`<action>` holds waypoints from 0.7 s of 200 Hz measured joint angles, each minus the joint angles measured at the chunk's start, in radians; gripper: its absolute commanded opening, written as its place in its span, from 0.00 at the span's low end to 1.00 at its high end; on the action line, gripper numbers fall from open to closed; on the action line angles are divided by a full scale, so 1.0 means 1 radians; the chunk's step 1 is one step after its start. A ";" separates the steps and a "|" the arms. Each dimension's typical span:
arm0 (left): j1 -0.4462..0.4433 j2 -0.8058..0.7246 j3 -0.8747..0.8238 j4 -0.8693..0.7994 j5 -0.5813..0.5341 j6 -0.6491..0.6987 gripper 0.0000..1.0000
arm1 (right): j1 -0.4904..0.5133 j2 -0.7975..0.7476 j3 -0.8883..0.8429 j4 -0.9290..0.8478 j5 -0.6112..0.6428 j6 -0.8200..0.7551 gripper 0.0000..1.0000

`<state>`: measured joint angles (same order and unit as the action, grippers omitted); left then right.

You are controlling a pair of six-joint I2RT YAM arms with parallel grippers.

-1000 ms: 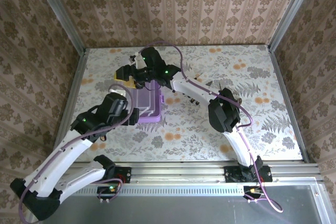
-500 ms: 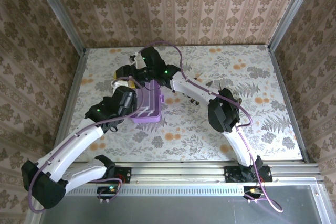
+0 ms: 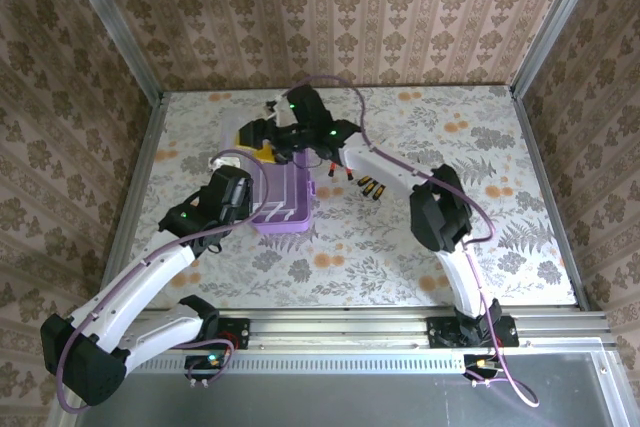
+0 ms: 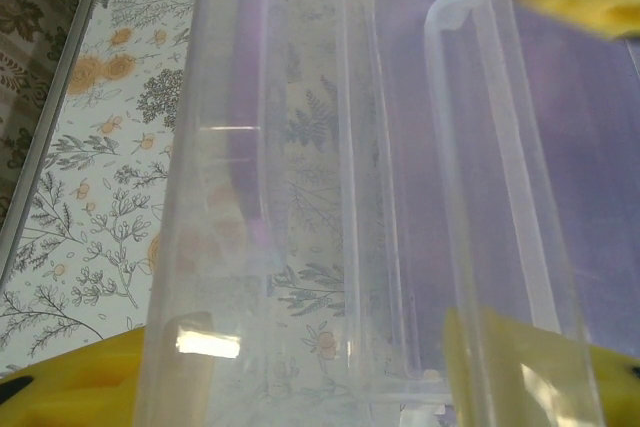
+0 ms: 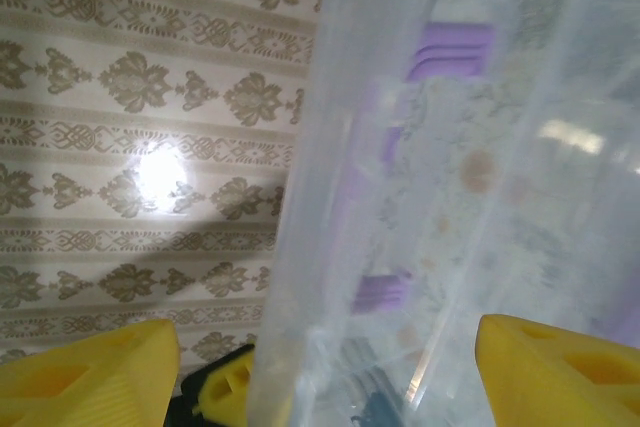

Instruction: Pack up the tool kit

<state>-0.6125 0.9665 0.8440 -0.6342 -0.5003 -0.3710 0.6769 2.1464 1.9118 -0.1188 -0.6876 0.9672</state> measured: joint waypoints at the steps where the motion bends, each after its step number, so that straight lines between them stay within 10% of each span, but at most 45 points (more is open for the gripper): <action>1: 0.000 0.000 0.000 0.000 0.000 0.001 0.61 | -0.002 -0.003 -0.005 0.000 0.000 -0.001 0.80; 63: 0.104 -0.042 -0.043 0.065 0.073 0.008 0.59 | -0.226 -0.305 -0.382 -0.060 0.207 -0.168 0.73; 140: 0.296 -0.089 -0.109 0.169 0.296 0.008 0.61 | -0.097 -0.070 -0.421 -0.130 0.270 -0.268 0.60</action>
<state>-0.3168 0.8776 0.7349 -0.4648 -0.2043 -0.3626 0.5804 2.0766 1.4910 -0.2489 -0.4179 0.6991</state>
